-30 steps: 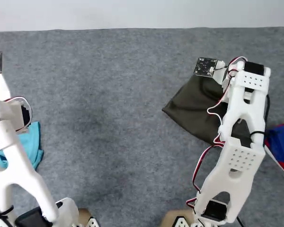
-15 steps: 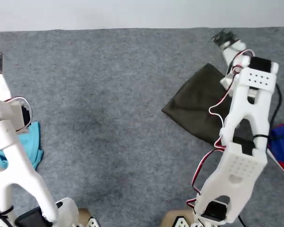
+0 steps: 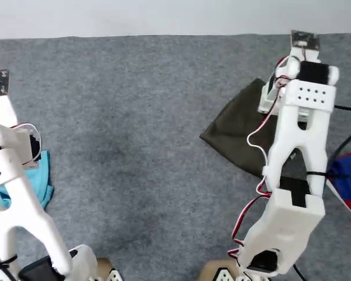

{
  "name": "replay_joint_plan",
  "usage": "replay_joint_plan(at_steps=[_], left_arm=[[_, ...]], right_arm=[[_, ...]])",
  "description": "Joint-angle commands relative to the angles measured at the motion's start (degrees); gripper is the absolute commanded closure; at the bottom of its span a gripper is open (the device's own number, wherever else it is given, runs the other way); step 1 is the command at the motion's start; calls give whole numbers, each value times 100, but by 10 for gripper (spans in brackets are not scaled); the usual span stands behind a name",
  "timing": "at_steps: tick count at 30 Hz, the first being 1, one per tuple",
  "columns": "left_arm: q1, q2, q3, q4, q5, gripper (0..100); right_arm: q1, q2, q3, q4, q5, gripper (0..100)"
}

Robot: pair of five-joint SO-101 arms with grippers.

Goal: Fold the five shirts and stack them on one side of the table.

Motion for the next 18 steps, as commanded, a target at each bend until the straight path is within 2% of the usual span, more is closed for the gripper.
replay_joint_plan(at_steps=[1,4,10,18], left_arm=[[44,-176,-22,9,-185,949],[44,-176,-31,9,-220,949],[44,-176,-31,9,-255,949],[18,-185,-31,35,-255,949]], right_arm=[[-31,-259,-88,57,-695,724],[-31,-4,-88,-4,-1160,716],[-31,804,-97,-66,-1837,594],[40,1807,-97,-760,-1873,593]])
